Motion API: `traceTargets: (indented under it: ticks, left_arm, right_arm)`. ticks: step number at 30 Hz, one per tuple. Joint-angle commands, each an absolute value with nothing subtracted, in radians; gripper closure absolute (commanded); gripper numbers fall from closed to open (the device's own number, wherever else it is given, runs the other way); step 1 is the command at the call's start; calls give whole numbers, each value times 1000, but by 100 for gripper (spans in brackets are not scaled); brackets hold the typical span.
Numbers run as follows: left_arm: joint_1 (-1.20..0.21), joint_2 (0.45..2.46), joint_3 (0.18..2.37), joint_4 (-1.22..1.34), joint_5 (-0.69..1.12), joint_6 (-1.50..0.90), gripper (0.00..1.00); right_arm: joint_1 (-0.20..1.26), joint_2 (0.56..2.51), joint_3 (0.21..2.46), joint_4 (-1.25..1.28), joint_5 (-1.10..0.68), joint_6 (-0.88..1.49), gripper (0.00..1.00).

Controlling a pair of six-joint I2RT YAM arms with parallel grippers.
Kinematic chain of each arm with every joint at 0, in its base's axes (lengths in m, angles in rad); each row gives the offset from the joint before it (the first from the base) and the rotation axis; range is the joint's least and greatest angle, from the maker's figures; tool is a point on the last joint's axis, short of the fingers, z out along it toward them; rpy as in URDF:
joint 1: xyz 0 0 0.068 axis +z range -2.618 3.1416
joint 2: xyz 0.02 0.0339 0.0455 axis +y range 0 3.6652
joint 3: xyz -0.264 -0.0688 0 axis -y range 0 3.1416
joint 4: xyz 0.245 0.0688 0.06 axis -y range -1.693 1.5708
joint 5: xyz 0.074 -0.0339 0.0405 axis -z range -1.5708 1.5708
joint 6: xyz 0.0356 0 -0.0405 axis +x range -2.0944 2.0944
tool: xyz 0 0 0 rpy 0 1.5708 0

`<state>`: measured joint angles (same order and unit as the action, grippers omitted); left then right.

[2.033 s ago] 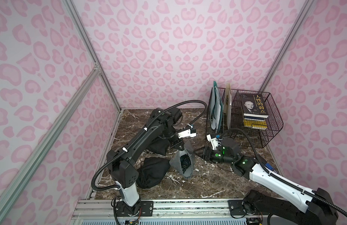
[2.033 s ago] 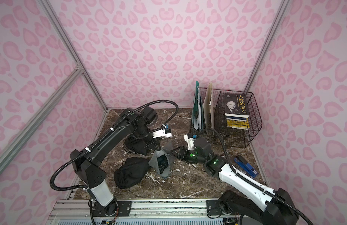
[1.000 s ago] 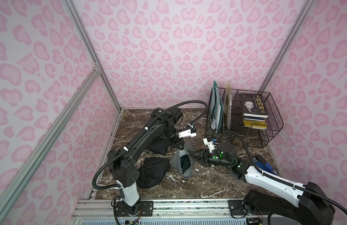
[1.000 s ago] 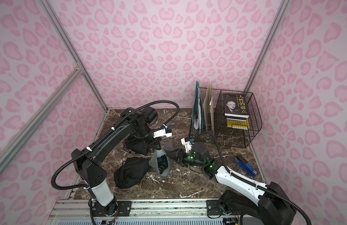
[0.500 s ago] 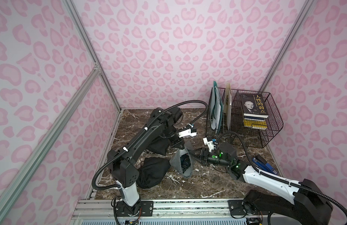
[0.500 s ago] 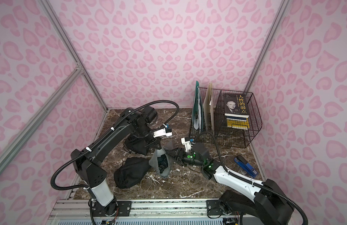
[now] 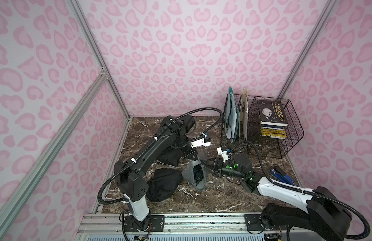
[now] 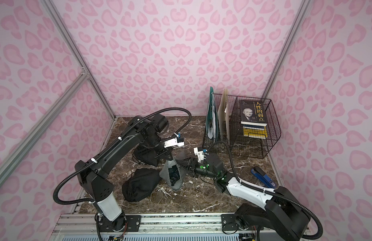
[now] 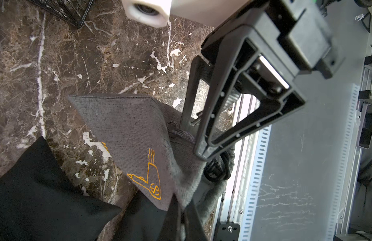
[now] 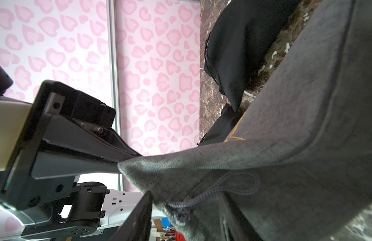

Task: Pack away hair dryers
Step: Pull the drawstrings on both sides of the drawstring bag.

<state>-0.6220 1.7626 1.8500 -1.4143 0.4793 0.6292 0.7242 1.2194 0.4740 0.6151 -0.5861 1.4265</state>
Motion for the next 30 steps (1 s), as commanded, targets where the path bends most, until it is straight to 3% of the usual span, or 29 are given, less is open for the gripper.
traceTargets:
  ticks: [1,13,21,30]
  left_arm:
    - [-621,1746,1837,-1398,502,647,99]
    - [-621,1742,1832,-1388,487,654,99]
    - [-621,1754,1841,-1400,492,665,99]
    - [-621,1774,1874,-1419,486,667,99]
  right_arm:
    - [724,1238,464,716,-564,1462,50]
    - [724,1250,476,722,-549,1474,59]
    - [713,1065,502,301,-422,1343,46]
    - [710,991,364,406,-443,1419,44]
